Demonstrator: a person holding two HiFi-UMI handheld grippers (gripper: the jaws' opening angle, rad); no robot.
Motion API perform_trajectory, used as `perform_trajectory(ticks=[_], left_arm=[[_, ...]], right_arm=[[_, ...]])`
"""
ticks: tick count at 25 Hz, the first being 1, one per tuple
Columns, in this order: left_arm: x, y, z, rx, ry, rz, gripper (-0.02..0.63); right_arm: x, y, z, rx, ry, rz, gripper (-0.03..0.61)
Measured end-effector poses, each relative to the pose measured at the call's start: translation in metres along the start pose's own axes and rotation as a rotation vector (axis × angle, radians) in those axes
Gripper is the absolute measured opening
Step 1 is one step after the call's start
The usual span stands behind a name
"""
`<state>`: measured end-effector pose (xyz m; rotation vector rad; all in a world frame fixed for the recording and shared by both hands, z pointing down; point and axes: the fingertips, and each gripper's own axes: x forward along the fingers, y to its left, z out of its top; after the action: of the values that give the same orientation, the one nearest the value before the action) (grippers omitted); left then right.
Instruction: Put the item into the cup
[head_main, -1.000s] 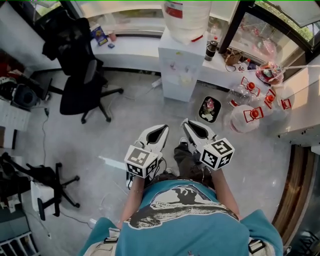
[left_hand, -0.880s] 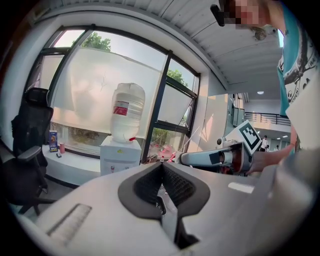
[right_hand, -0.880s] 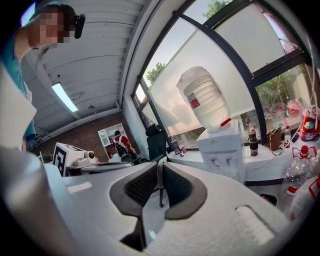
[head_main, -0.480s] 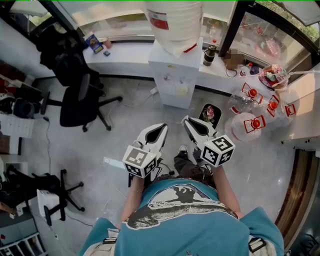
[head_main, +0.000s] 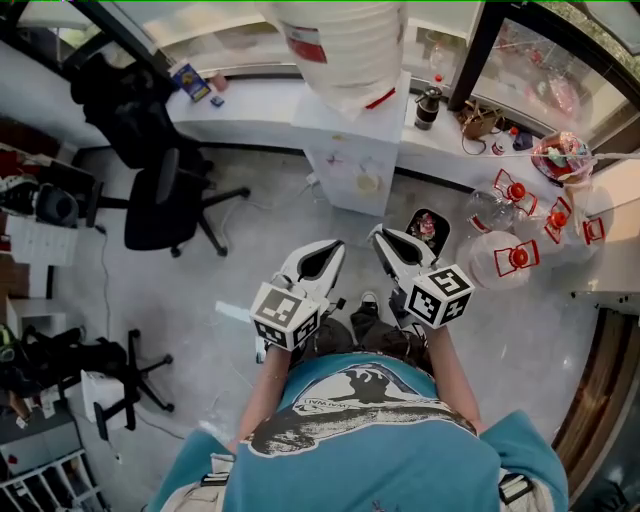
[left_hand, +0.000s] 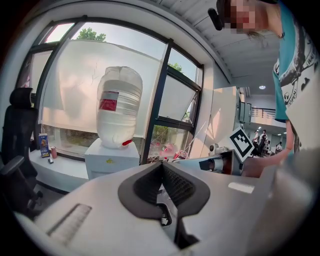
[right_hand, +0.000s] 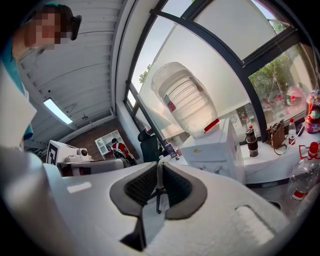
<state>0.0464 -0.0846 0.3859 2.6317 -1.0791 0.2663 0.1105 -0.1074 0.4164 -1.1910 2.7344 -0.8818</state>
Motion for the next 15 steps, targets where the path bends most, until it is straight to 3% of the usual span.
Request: perform_trajectory(ticks=[15], left_arm=[[0.016, 0.009, 0.005, 0.061, 0.089, -0.005, 0.012]], right_arm=[[0.01, -0.029, -0.003, 0.078, -0.019, -0.035, 0.034]])
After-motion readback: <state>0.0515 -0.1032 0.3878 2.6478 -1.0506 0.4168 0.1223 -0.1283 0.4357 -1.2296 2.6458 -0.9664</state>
